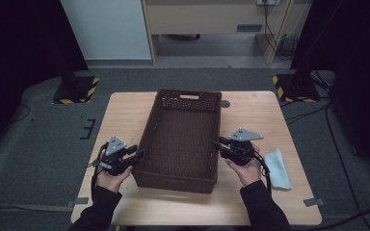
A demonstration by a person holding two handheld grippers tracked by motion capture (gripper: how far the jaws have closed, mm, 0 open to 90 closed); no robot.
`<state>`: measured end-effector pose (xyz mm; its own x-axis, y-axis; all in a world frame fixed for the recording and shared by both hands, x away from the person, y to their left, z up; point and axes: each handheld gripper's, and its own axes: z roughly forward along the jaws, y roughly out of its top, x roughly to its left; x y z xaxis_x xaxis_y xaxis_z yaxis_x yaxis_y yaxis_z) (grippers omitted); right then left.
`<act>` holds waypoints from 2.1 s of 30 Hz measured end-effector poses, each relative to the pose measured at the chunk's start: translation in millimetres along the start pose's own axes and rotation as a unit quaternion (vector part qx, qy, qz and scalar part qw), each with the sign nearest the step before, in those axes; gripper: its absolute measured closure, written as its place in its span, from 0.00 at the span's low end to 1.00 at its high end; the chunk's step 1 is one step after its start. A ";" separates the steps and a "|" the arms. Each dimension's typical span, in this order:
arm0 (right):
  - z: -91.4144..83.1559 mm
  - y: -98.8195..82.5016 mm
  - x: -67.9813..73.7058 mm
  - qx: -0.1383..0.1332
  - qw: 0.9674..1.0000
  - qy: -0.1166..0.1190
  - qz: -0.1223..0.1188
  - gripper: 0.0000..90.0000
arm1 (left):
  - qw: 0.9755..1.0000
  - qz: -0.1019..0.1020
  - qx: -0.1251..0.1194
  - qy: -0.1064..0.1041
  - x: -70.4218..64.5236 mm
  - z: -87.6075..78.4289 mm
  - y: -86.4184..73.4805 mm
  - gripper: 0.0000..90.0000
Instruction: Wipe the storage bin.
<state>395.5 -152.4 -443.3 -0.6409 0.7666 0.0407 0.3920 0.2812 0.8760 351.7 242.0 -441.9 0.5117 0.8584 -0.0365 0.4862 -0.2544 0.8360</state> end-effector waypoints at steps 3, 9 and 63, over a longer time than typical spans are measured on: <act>-0.9 2.8 0.6 0.010 1.000 -0.002 -0.002 0.72 | 1.000 -0.006 0.000 0.003 2.7 1.3 3.6 0.78; 0.9 9.3 -7.1 -0.032 0.999 -0.029 0.001 0.61 | 1.000 -0.025 -0.004 0.007 16.9 5.6 6.4 0.81; 23.6 12.5 -13.9 -0.020 0.997 -0.069 0.015 0.55 | 0.997 -0.050 -0.010 0.059 52.6 -8.2 -4.3 0.73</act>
<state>424.9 -146.0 -444.3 -0.5311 0.8473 0.0028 0.3806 0.2356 0.8942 370.7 291.9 -442.9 0.3736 0.9259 -0.0559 0.5159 -0.1573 0.8421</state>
